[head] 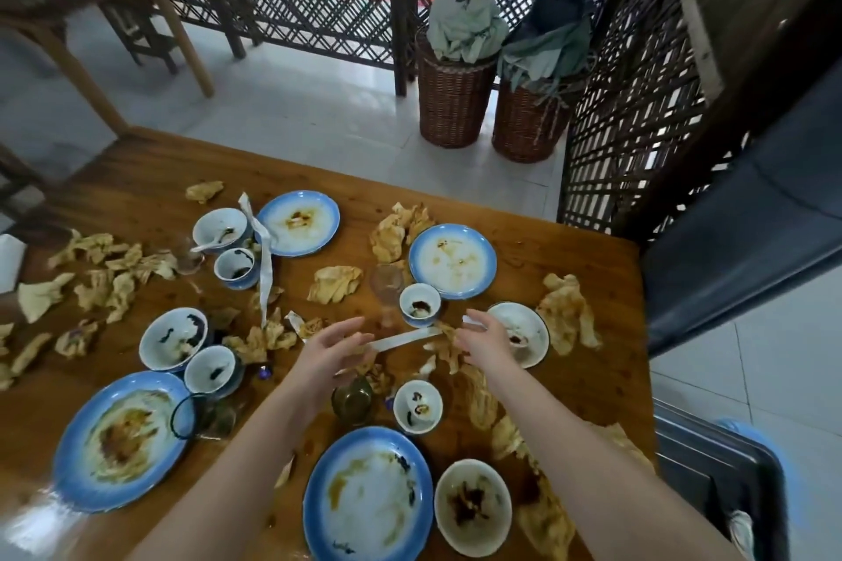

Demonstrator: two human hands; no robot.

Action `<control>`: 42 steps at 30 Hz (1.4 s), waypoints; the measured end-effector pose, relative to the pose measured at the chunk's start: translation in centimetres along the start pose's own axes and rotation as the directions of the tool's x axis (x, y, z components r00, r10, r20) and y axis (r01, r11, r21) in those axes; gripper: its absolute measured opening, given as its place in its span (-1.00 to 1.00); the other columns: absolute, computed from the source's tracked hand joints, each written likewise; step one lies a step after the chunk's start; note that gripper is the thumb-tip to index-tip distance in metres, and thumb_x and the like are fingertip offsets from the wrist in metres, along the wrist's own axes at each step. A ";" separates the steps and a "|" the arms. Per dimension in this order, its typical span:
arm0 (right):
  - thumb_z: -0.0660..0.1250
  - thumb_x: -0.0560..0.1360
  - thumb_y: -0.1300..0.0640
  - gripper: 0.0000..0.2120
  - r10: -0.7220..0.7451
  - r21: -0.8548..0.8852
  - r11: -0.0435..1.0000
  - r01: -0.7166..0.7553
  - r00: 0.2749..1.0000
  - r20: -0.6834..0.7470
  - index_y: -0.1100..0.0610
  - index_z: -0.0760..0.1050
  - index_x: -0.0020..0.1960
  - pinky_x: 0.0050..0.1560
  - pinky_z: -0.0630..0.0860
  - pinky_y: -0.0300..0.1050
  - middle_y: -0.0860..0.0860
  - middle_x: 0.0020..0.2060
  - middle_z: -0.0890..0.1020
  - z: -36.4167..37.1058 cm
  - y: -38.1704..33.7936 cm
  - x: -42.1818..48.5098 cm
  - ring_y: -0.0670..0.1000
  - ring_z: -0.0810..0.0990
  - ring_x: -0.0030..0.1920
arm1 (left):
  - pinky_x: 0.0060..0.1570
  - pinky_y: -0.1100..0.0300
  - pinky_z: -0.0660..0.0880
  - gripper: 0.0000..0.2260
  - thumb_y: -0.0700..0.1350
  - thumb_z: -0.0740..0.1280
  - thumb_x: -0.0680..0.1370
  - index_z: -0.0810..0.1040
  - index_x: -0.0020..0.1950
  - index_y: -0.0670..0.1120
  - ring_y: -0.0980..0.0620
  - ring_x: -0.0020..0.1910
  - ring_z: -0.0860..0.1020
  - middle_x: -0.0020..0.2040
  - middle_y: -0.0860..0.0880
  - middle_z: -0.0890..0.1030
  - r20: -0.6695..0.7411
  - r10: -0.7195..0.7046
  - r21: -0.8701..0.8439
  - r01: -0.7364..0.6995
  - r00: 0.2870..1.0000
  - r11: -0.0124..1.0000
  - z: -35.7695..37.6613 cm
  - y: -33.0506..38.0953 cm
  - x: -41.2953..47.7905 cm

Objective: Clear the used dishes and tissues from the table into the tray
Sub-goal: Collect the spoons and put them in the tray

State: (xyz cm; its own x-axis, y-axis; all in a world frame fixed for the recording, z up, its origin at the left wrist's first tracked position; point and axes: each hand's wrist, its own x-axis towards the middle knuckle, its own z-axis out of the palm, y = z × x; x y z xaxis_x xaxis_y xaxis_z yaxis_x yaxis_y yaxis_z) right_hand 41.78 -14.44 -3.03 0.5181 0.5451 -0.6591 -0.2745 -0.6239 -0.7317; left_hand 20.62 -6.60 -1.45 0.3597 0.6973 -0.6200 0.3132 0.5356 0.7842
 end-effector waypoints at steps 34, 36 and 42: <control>0.41 0.46 0.07 -0.75 -0.195 0.037 0.979 0.200 0.975 -0.106 0.18 0.61 -0.34 -0.03 0.52 -0.08 0.07 -0.40 0.67 8.5 -0.9 -7.4 0.06 0.66 -0.25 | 0.10 -0.01 0.48 -0.84 -0.08 0.31 0.58 0.56 0.15 0.04 -0.03 0.03 0.62 0.06 0.00 0.66 -0.011 0.016 -0.045 -0.017 1.000 0.999 -13.5 4.4 -2.7; 0.40 0.45 0.14 -0.70 -0.180 0.025 0.982 0.185 0.975 -0.130 0.16 0.52 -0.45 -0.07 0.48 -0.03 0.08 -0.47 0.62 10.8 -1.7 -7.1 0.09 0.59 -0.30 | 0.04 0.00 0.47 -0.82 -0.12 0.31 0.58 0.57 0.17 0.00 -0.05 -0.01 0.63 0.02 -0.03 0.67 -0.035 0.033 -0.060 -0.035 0.999 0.998 -15.8 5.0 -1.4; 0.33 0.45 0.29 -0.62 -0.167 0.061 0.983 0.175 0.979 -0.118 0.12 0.44 -0.53 0.04 0.59 0.11 0.14 -0.45 0.63 16.6 -3.7 -6.3 0.21 0.65 -0.18 | -0.07 0.07 0.45 -0.82 -0.14 0.30 0.58 0.58 0.17 -0.02 -0.02 -0.08 0.64 0.00 -0.02 0.68 -0.098 0.022 -0.049 -0.026 0.995 0.998 -21.8 6.3 2.2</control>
State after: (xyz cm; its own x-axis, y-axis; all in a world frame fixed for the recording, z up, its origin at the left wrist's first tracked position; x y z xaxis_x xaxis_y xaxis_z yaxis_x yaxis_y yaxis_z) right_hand 26.06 -6.26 1.01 0.6488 0.5718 -0.5021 -0.2286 -0.4829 -0.8453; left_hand 4.23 8.66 2.72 0.2788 0.7519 -0.5974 0.2605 0.5395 0.8007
